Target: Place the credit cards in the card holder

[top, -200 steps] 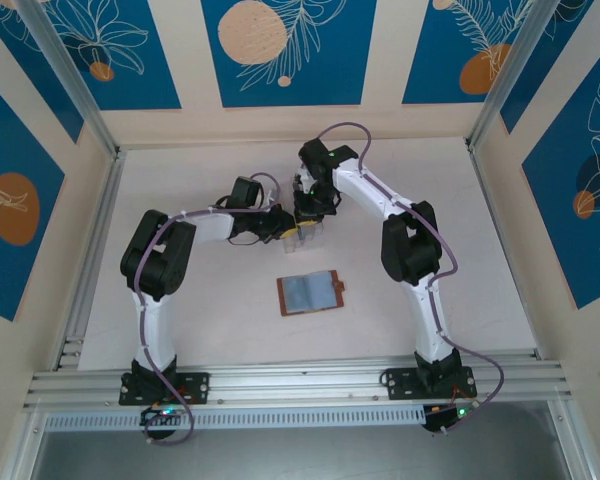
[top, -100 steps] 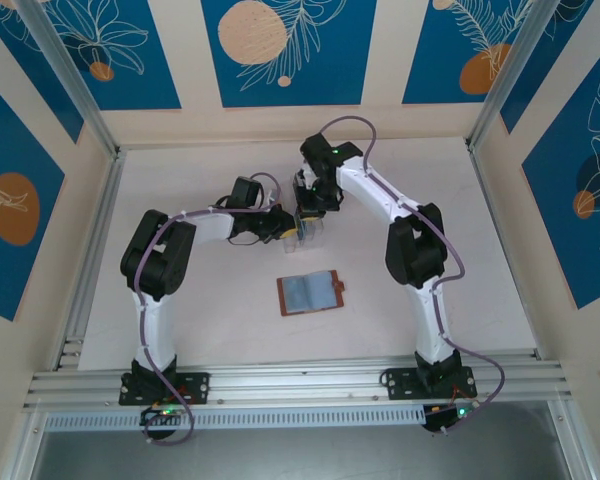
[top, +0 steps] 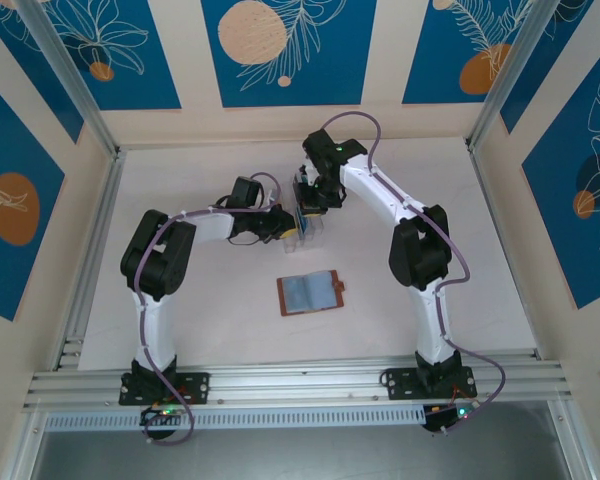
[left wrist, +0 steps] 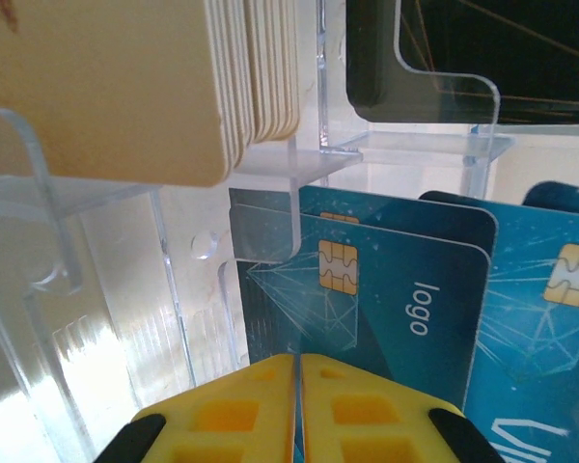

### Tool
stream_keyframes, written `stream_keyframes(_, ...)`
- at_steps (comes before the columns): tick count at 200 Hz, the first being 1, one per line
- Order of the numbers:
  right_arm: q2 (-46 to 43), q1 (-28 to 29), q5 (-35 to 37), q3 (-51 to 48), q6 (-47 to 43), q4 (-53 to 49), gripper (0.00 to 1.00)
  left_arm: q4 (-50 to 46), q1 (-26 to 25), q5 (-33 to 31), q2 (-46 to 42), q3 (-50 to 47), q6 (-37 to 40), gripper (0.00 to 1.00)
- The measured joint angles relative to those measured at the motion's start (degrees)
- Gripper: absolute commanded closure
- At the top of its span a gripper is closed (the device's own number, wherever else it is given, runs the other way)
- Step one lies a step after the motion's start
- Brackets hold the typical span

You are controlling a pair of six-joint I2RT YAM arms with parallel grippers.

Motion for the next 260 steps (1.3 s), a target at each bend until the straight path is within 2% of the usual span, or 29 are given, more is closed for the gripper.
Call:
stream_keyframes(83, 3.6, 0.9, 0.0, 0.0, 0.0, -0.4, 0.98, 0.0, 0.0, 0.0, -0.1, 0.0, 0.0, 0.89)
stream_keyframes(117, 3.8, 0.9, 0.0, 0.0, 0.0, -0.6, 0.92, 0.0, 0.0, 0.0, -0.1, 0.0, 0.0, 0.89)
stream_keyframes(161, 3.8, 0.9, -0.3, 0.0, 0.0, -0.6, 0.92, -0.1, -0.1, 0.0, -0.1, 0.0, 0.2, 0.89)
stream_keyframes(189, 3.8, 0.9, -0.9, 0.0, 0.0, -0.7, 0.88, -0.8, -0.1, -0.2, -0.1, 0.3, 0.3, 0.89)
stream_keyframes(260, 3.8, 0.6, -2.8, 0.0, 0.0, -0.7, 0.89, -1.4, -0.2, -0.4, -0.1, 0.6, 1.3, 0.89)
